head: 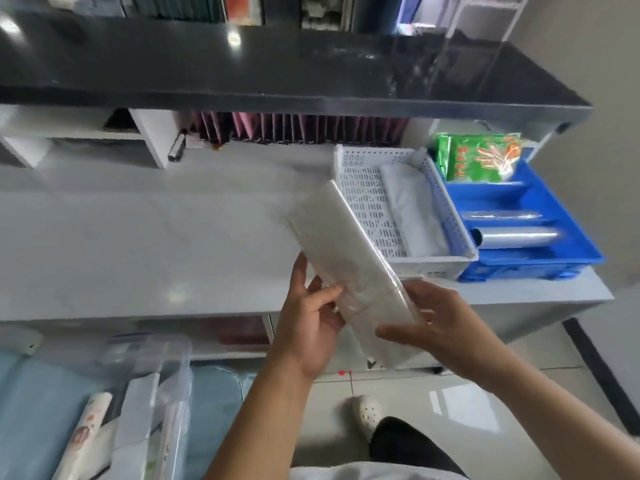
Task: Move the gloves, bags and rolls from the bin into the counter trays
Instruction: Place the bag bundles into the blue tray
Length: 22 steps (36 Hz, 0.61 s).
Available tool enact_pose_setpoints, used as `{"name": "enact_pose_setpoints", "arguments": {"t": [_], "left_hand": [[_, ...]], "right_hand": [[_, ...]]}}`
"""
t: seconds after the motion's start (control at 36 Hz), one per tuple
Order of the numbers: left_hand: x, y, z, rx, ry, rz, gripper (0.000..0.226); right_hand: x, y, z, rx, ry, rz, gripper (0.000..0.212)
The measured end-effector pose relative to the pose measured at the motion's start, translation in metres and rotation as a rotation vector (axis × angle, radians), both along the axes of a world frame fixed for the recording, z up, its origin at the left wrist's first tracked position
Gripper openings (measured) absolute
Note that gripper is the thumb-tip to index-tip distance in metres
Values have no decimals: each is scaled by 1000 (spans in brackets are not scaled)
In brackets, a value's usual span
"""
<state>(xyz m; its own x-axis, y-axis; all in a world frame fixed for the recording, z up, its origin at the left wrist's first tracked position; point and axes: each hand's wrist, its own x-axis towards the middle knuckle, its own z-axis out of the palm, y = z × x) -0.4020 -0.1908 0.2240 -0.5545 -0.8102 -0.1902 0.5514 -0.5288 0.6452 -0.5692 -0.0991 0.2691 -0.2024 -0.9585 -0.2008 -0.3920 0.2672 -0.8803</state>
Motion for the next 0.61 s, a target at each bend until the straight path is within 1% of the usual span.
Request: {"name": "enact_pose_setpoints", "arguments": {"t": [0.06,0.14,0.19,0.31,0.39,0.42,0.47,0.5,0.56,0.58,0.61], "left_hand": [[-17,8,4,-21,23,3,68],[-47,18,9,-57,4,17,71],[-73,22,12,-81,-30,21,72],[-134,26,16,-190,-155,14,70],[-184,29,20,-326,-254,-61,71],[-200,29,23,-370,-296,-95,73],[-230,29,28,-416,-385,-107,83],[-243,29,32,-397,-424,-64,91],[-263,26,42,-322,-510,103,102],[-270,24,48,-358,-585,186,107],[-276,22,54,-463,-688,251,112]], "right_hand": [[-16,9,0,-10,48,6,40],[-49,15,-3,-59,5,-1,25],[-77,18,-5,-78,10,-15,17],[-143,26,-6,-131,104,-47,14],[-201,33,-5,-188,204,-96,15],[-220,35,-4,-209,231,-112,17],[-256,37,-4,-246,303,-133,14],[-273,36,-3,-272,352,-149,13],[-306,33,-2,-333,459,-183,14],[-320,31,-1,-357,519,-189,13],[-335,29,0,-372,580,-183,12]]}}
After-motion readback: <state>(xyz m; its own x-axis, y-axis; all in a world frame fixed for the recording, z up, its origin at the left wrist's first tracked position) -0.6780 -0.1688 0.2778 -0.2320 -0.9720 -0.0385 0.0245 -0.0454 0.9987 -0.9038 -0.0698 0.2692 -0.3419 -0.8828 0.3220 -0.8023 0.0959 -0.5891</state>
